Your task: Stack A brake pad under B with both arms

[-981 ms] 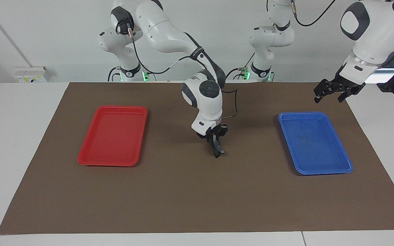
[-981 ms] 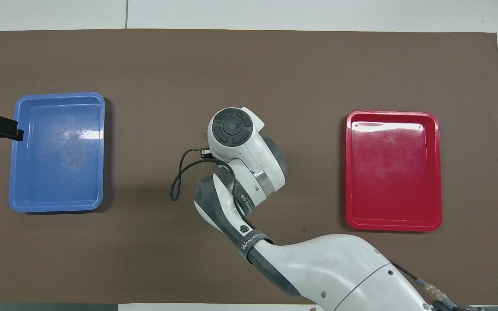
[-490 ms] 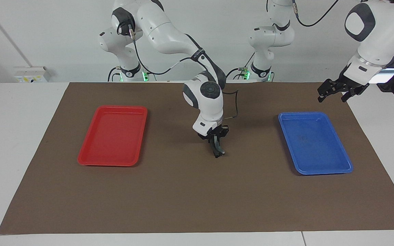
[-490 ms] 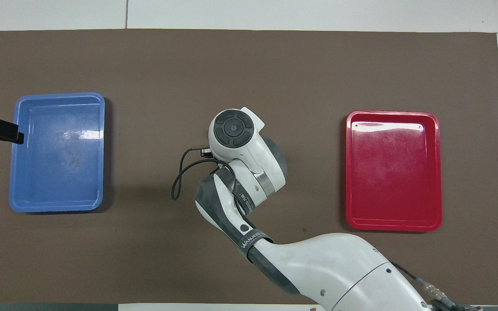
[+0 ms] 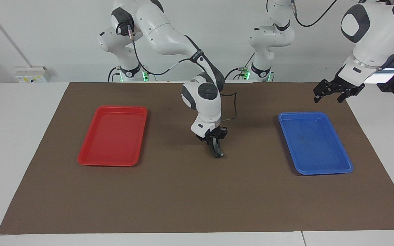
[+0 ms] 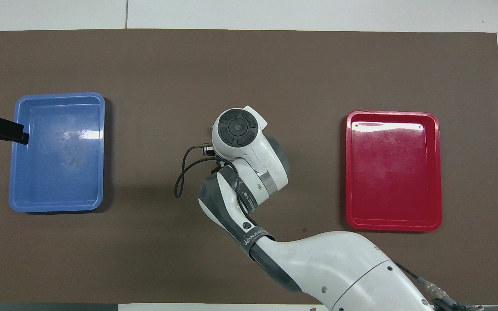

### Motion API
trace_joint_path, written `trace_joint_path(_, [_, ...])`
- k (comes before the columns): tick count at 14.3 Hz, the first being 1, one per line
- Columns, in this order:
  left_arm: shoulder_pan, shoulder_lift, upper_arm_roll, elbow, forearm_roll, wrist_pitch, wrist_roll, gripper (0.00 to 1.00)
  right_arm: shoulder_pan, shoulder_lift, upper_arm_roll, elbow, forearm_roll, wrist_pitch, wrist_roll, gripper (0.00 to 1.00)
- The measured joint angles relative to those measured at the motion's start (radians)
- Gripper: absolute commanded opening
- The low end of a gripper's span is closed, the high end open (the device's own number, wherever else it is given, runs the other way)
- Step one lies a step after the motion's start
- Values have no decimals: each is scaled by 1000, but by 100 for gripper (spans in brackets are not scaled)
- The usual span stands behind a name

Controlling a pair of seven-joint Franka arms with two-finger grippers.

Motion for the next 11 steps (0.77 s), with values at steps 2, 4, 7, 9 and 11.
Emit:
trace_joint_path(2, [0,0,0,0,0,0,-10,100,0,0,0,-2,0,0,0,100])
trace_joint_path(4, [0,0,0,0,0,0,-14,100,2,-1,0,4,0,0,0,100])
trace_joint_path(7, [3,0,10,0,0,-1,-18,100,1,-27,-16,28,-12,-54,1,100])
trace_joint_path(9, [4,0,17,0,0,-1,-18,100,-19,-98,-61,43,-65,-158,1,100])
trace_joint_path(11, [4,0,17,0,0,-2,-18,100,-105,-216,-81,50,-93,-344,0,100])
